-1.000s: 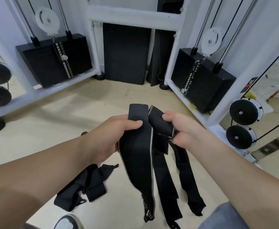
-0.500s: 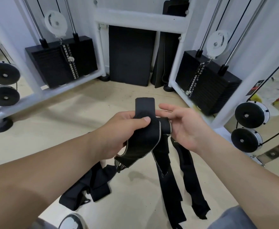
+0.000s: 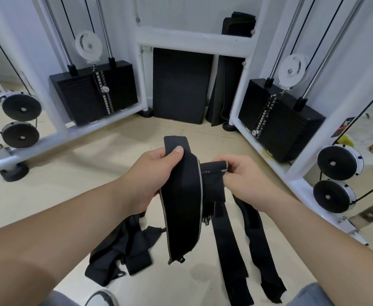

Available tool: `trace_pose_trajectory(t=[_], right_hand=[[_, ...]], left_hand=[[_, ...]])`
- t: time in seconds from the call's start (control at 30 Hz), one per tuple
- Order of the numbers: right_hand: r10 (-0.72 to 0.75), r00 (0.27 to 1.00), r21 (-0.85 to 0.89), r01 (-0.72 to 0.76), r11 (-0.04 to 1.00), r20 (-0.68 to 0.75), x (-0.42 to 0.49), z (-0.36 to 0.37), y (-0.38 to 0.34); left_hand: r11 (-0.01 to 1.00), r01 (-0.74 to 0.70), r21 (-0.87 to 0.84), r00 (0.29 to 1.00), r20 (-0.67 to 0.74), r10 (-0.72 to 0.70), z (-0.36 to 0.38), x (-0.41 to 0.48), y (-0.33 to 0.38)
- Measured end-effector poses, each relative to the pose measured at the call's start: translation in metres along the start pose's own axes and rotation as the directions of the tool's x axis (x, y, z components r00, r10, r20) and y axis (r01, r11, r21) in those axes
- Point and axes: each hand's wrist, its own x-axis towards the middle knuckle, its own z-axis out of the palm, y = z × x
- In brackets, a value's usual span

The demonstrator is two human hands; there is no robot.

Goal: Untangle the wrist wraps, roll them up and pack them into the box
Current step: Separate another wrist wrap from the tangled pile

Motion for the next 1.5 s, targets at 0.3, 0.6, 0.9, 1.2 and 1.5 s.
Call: trace_pose_trajectory(t=[0.3,0.6,0.9,1.2,1.5], right_hand=[[0.163,0.984,0.319,-0.131,0.939,-0.076,0.004,-0.003,-0.004],[0.245,0.969,0.354,-0.238,0.905,0.026,0.004,0.004,-0.001],[0.23,0.973,0.322,-0.213,0.923,-0.015,0.007,0.001,0.004],[0.212,0.965,0.326,-0.152,0.933,-0.157,0.004,0.006,-0.003],[0.163,0.985,0.304,-0.137,0.943,-0.062,0.0,0.019,-0.009]], left_hand=[[0.991,-0.056,0.121,0.998,0.035,0.052,-0.015,-0.004,-0.006],[0.986,-0.074,0.148,0.991,0.121,0.056,-0.008,-0.004,-0.01],[0.974,-0.186,0.128,0.972,0.169,0.163,-0.007,-0.003,-0.008],[0.961,-0.239,0.139,0.957,0.2,0.209,-0.006,-0.001,-0.008],[0.955,-0.286,0.079,0.947,0.176,0.269,0.007,-0.001,-0.007]])
